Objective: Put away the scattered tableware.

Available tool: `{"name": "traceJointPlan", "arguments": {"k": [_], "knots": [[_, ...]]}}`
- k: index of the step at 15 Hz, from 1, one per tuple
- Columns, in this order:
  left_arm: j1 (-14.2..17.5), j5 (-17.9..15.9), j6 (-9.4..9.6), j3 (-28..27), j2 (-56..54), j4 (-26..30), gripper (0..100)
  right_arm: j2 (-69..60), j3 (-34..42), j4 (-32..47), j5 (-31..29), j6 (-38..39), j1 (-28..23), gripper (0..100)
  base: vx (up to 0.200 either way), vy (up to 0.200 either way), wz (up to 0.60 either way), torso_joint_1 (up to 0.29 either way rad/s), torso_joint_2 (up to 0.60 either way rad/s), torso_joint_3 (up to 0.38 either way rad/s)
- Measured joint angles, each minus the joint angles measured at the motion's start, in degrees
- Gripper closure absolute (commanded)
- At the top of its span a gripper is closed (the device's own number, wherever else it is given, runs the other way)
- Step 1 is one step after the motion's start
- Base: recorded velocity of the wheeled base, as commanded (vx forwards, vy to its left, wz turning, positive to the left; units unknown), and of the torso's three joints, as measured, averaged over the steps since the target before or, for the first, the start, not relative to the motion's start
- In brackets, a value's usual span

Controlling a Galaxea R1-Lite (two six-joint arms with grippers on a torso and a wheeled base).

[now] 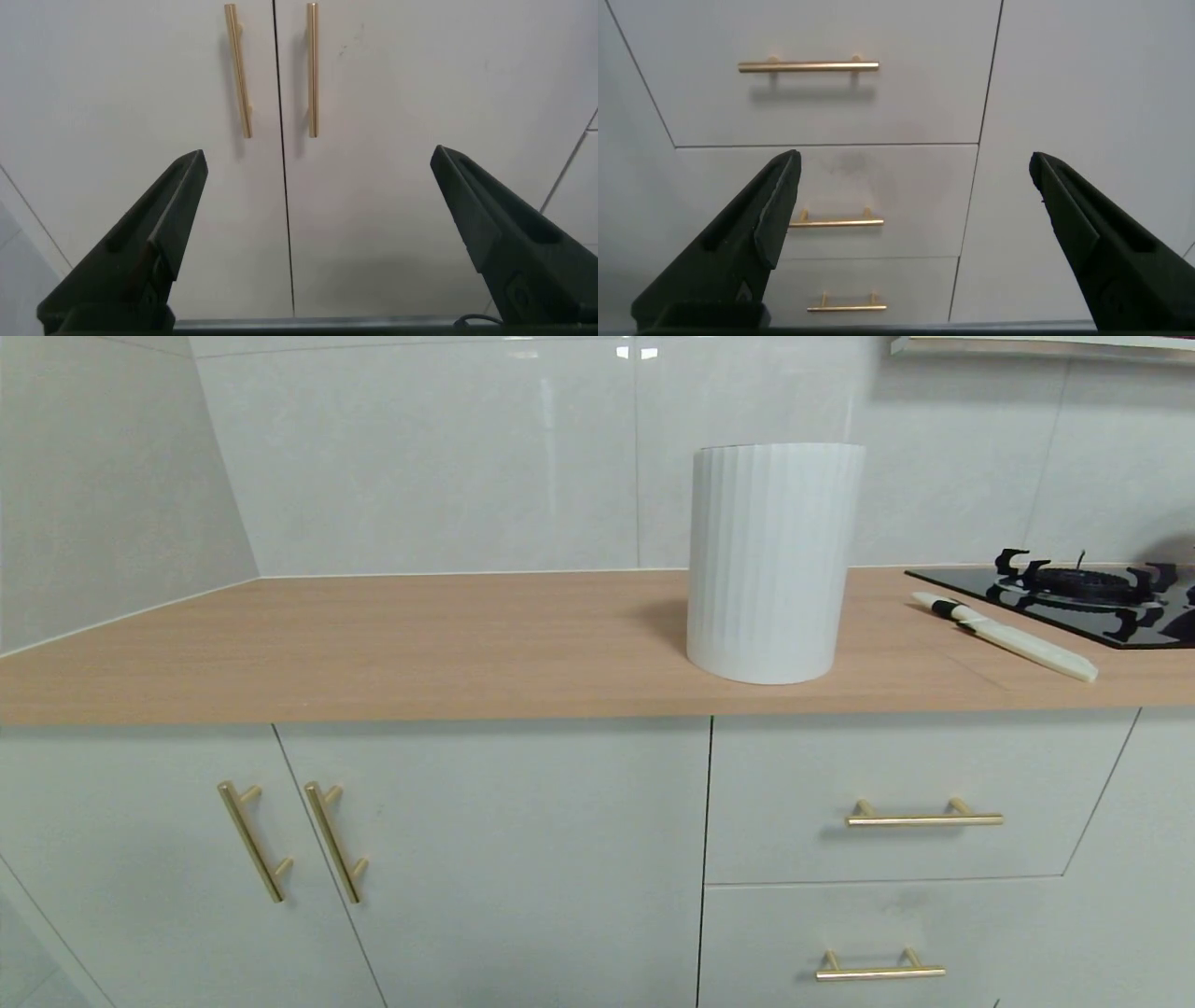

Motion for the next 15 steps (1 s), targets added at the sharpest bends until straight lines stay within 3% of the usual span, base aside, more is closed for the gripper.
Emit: {"name": "traceJointPlan", "arguments": {"k": [4, 15], "knots": [[0.02, -0.02, -0.02, 0.00, 0.00, 0.00, 0, 0.00, 0.00, 0.00, 0.00, 0.02, 0.05, 0, 0.000, -0.200, 0.00, 0.002, 0.00, -0.001], [0.02, -0.02, -0.13, 0.00, 0.00, 0.00, 0, 0.00, 0.00, 0.00, -0.01, 0.02, 0.05, 0, 0.000, 0.000, 0.00, 0.000, 0.00, 0.000]]}}
